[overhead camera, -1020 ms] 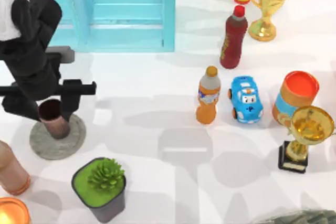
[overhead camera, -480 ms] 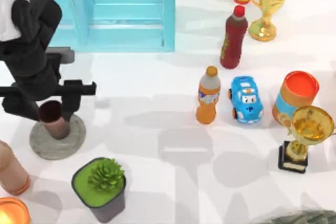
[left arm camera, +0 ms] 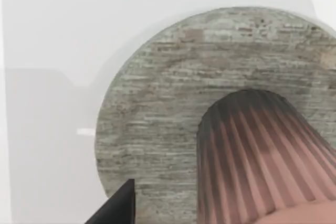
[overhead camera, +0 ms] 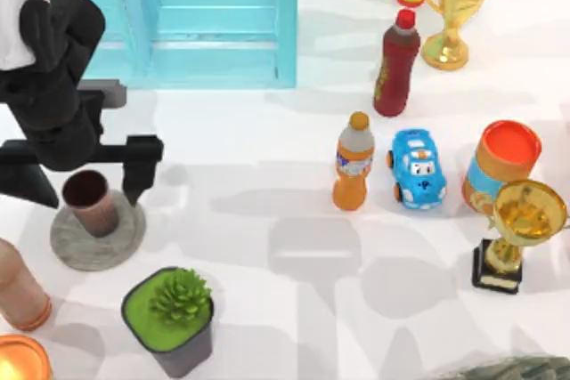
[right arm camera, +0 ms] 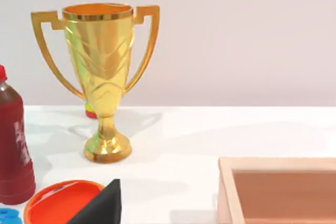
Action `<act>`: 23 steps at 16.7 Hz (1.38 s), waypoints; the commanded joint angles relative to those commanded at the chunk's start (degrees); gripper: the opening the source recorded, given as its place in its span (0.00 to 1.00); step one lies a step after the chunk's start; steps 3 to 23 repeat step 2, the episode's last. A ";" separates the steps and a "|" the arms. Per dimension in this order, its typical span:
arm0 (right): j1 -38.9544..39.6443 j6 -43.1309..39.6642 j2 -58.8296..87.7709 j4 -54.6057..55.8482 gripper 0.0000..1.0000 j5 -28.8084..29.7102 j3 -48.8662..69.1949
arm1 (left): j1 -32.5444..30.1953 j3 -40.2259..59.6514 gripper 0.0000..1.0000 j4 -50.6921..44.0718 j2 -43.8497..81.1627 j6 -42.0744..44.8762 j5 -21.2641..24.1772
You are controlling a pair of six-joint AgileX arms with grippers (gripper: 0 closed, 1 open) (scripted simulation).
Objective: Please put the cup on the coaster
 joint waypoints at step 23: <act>0.00 0.00 0.00 0.00 1.00 0.00 0.00 | 0.00 0.00 1.00 0.00 0.00 0.00 0.00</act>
